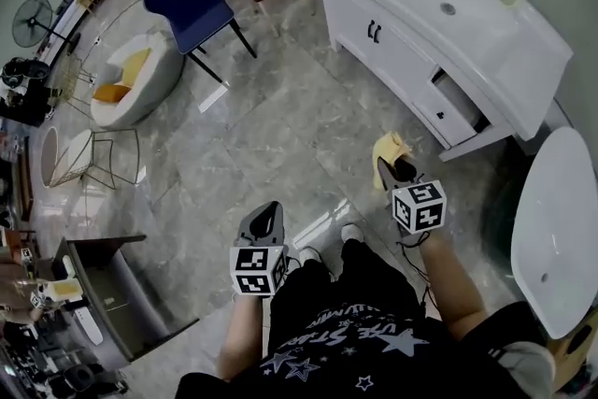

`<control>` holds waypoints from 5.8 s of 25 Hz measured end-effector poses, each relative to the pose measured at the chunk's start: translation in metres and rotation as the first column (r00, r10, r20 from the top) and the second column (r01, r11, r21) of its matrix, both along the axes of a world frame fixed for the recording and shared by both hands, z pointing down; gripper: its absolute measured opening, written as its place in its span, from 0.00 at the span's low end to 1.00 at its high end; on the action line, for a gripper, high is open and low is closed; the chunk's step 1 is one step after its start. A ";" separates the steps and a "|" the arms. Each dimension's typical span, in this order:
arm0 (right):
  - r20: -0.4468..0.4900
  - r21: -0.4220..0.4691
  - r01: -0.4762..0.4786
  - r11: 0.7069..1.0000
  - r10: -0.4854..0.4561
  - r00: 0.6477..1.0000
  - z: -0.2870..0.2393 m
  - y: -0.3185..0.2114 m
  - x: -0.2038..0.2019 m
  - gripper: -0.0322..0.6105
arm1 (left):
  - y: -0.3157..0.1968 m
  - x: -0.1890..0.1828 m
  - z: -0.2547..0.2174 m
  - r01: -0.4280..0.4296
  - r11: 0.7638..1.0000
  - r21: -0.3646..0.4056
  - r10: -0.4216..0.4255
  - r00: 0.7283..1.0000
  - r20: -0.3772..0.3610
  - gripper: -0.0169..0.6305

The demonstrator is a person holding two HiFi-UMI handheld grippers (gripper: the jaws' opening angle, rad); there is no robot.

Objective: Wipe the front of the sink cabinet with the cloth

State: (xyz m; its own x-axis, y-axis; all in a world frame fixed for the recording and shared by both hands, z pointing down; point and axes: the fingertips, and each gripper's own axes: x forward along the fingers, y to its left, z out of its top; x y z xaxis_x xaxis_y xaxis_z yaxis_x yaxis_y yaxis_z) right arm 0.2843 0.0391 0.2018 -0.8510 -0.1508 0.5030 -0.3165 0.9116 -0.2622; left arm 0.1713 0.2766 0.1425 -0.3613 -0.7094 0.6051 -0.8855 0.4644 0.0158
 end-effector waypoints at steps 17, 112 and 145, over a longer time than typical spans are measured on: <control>-0.076 0.099 -0.412 0.906 0.419 0.905 0.004 -0.107 -0.081 0.18 | -0.161 -0.213 0.017 -0.318 0.945 0.075 0.322 0.945 -0.058 0.05; 0.184 0.741 -0.484 0.466 0.552 0.814 0.237 -0.422 -0.242 0.18 | -0.539 -0.309 0.319 -0.768 0.430 0.474 0.763 0.590 0.263 0.05; 0.229 0.626 -0.536 0.566 0.524 0.820 0.309 -0.400 -0.283 0.18 | -0.535 -0.307 0.349 -0.769 0.481 0.421 0.764 0.604 0.229 0.05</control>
